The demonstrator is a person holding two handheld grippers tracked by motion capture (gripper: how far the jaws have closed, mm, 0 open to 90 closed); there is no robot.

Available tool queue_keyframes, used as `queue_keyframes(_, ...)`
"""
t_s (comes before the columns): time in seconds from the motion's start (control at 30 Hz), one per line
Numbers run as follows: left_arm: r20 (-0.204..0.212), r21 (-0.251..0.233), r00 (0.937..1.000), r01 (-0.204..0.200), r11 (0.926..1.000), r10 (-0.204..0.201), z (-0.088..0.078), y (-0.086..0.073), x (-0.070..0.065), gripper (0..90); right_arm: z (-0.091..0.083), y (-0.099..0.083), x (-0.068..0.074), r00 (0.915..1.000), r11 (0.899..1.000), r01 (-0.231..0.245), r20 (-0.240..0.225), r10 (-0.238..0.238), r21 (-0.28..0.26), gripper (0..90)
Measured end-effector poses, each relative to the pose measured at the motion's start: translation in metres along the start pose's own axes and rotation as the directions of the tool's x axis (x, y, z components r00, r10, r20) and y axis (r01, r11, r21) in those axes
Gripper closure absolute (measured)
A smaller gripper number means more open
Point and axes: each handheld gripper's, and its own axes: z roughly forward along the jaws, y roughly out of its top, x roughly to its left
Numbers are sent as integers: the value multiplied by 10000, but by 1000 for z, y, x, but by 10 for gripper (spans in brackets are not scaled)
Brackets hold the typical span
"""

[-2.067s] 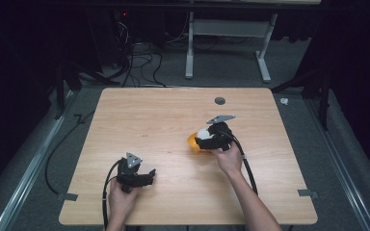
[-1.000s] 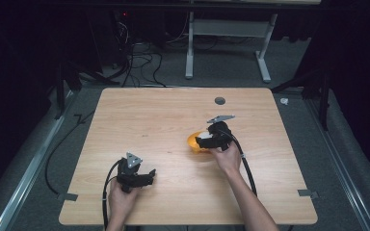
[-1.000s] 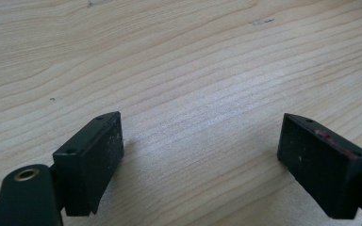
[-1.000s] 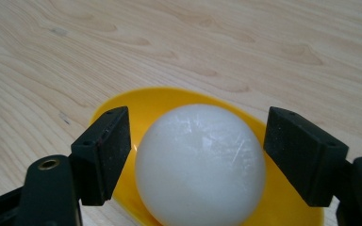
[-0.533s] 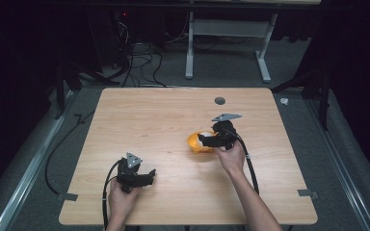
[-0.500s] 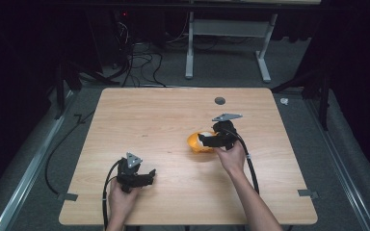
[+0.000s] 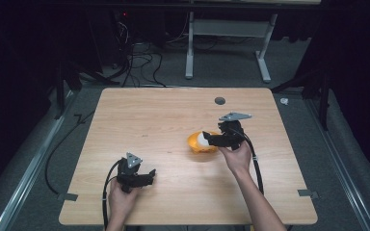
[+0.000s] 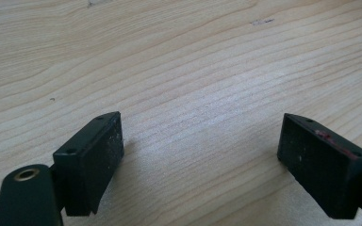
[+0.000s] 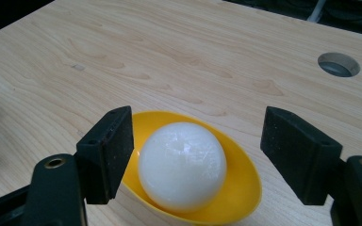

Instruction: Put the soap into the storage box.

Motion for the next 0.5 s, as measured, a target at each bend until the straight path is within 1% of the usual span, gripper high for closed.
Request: queue_keyframes(0.5,1,0,10000,4,10000,-4,0,0,0,155,-20,-3,-5,9999,9996,-10,148,14,-290,276)
